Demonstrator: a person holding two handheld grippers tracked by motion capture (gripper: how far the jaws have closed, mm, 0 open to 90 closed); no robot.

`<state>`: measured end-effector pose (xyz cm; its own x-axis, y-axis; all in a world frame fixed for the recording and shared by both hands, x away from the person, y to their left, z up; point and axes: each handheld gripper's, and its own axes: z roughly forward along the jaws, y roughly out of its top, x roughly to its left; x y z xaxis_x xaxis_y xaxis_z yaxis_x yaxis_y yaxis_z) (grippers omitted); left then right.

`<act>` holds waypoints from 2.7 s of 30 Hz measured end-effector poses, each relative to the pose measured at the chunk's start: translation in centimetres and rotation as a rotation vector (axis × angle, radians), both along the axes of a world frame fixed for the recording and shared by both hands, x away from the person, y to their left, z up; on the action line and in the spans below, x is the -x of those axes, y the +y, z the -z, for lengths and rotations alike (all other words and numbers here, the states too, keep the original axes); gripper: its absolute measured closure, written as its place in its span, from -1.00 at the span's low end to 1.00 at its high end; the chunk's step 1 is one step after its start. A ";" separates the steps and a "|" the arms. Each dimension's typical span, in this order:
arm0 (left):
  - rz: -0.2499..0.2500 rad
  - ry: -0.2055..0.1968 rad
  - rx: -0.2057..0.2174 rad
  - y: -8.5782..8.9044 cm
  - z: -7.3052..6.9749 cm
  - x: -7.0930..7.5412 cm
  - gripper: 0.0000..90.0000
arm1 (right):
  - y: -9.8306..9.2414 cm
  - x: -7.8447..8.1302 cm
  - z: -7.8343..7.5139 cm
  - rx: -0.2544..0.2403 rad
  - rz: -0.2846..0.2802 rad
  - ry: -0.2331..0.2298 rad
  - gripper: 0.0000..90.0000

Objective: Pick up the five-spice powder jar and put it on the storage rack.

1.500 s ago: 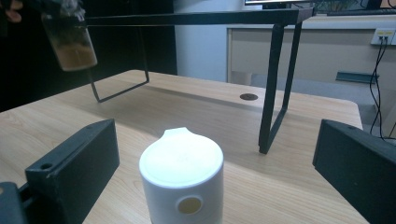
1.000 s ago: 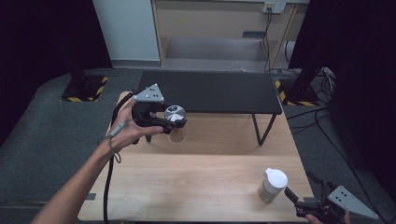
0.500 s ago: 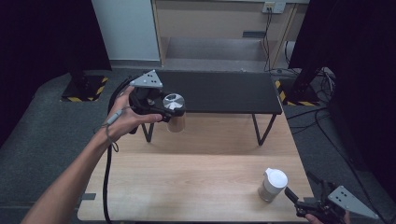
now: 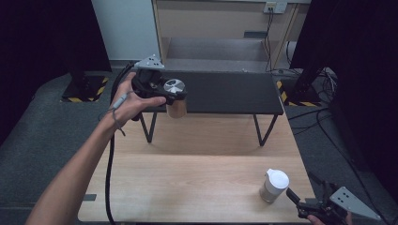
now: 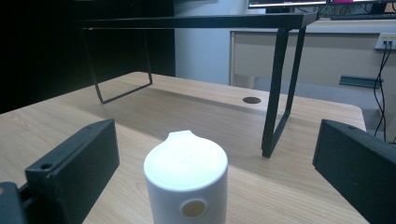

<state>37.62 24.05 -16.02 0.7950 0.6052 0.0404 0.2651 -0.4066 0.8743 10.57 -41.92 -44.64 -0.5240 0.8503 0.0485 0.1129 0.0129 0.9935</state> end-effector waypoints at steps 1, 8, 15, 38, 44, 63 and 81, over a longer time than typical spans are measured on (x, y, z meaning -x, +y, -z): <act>-0.019 0.001 -0.001 -0.2 -0.1 -0.3 -0.26 | 0.0 0.0 0.0 0.002 0.000 0.000 -0.98; -0.101 0.006 -0.004 -0.8 0.0 -2.2 -0.26 | 0.0 0.0 0.0 -0.003 0.001 0.001 -0.98; -0.202 0.002 0.002 -1.4 0.5 -3.9 -0.26 | -0.1 0.0 0.1 -0.006 -0.001 0.002 -0.98; -0.368 0.027 -0.013 -2.5 2.2 -7.0 -0.26 | -0.2 -0.1 0.1 -0.010 -0.005 0.001 -0.98; -0.370 0.033 0.000 -2.1 2.9 -7.2 -0.26 | -0.1 -0.1 0.1 -0.011 -0.005 0.003 -0.98; -0.391 -0.049 0.107 -0.8 1.4 -5.4 -0.84 | -0.1 0.0 0.1 -0.014 -0.004 0.003 -0.98; -0.306 -0.147 0.200 0.5 -2.8 -1.8 -0.89 | -0.1 -0.1 0.1 -0.010 -0.008 0.003 -0.98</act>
<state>39.44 24.60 -13.25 0.5711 0.8209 -0.0025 0.2136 -0.1457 0.9660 10.64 -42.02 -44.73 -0.5307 0.8455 0.0587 0.1161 0.0039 0.9932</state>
